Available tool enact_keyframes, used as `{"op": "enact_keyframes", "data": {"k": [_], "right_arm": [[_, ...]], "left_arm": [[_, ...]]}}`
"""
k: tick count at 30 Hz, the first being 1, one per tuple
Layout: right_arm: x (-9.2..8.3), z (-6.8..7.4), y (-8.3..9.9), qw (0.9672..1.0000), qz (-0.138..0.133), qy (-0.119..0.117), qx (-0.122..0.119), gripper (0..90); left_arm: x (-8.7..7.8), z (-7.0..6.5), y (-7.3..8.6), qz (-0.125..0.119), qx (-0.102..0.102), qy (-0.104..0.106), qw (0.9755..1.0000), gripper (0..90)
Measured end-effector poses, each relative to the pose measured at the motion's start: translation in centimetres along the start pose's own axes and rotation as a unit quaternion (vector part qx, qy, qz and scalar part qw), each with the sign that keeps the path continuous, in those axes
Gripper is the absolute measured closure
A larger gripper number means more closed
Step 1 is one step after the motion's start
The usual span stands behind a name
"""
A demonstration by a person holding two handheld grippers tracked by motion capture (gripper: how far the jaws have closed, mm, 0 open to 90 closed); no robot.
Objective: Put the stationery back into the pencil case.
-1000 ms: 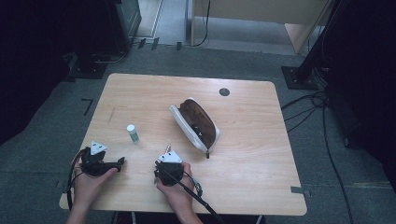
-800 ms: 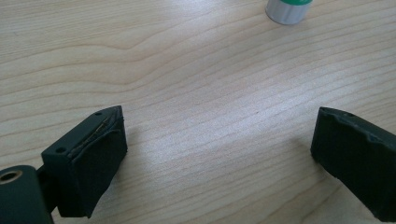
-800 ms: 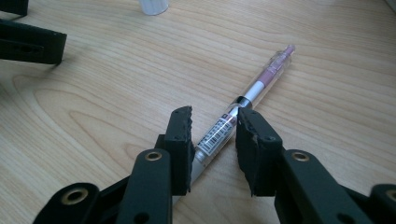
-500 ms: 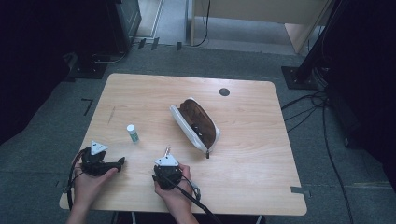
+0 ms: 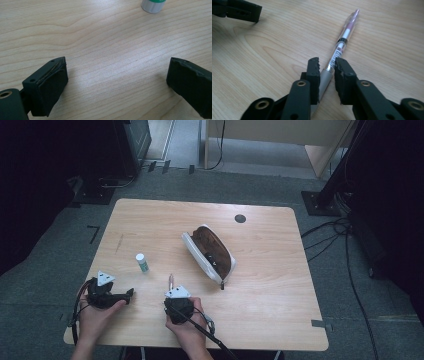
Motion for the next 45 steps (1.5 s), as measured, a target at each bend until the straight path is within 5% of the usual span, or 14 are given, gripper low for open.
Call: {"op": "enact_keyframes", "data": {"k": [10,27,45], "right_arm": [[0.1,-0.4,0.5,0.9999,0.005,0.004,-0.015,75.8],[-0.8,-0.9,1.7,0.9991,-0.025,0.004,-0.033,81.4],[-3.1,-4.0,-1.0,0.9977,-0.065,0.004,-0.017,81.4]], "left_arm": [[0.0,0.0,0.0,0.0,0.0,0.0,1.0,3.6],[0.0,0.0,0.0,0.001,0.003,0.002,1.0,3.5],[0.2,-0.1,0.1,-0.011,0.007,0.004,0.9999,3.4]]}}
Point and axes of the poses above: each handheld gripper's, and its own axes: x roughly forward along the jaws, y roughly out of its underside, z roughly to its left, the point moved 5 cm from there along x, roughly forward along the jaws, and after that the axes turned 13 degrees about y, right-handed, at the moved point
